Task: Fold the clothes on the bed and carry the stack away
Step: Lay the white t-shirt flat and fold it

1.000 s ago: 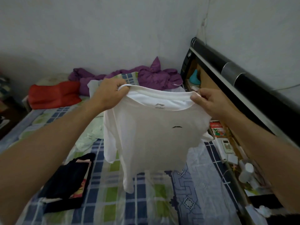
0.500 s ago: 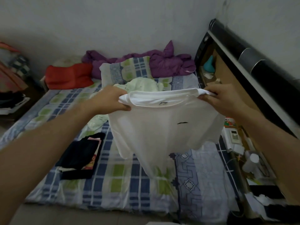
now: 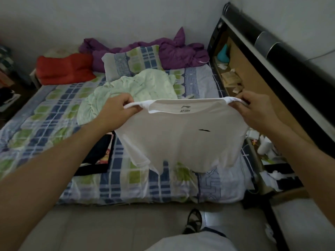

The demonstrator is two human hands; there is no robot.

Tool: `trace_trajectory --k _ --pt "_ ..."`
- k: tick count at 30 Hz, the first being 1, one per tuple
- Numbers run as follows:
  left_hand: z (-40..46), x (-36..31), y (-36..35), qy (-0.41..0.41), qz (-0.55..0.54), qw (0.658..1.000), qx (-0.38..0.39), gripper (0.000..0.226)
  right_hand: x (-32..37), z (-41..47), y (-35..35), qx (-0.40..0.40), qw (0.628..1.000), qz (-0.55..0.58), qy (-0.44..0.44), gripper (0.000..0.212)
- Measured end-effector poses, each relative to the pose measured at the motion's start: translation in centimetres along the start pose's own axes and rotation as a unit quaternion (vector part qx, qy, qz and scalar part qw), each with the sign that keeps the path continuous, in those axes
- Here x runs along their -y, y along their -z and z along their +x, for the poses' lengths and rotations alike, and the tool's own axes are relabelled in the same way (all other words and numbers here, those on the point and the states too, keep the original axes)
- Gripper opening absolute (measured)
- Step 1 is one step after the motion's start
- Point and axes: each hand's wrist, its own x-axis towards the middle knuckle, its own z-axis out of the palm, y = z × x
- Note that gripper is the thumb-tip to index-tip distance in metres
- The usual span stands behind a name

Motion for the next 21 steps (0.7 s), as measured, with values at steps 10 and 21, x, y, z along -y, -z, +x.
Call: trace_trajectory --k 10,21 --pt "-11.2 -0.4 4.0 -0.074 -0.009 0.995 0.066 0.044 5.1 -13.0 4.1 0.066 0.998 -0.009 -0.015 0.034" --pt "-13.4 0.0 5.0 -0.025 -0.041 0.997 0.066 0.049 6.9 -13.4 5.3 0.131 0.990 0.018 -0.050 0.031"
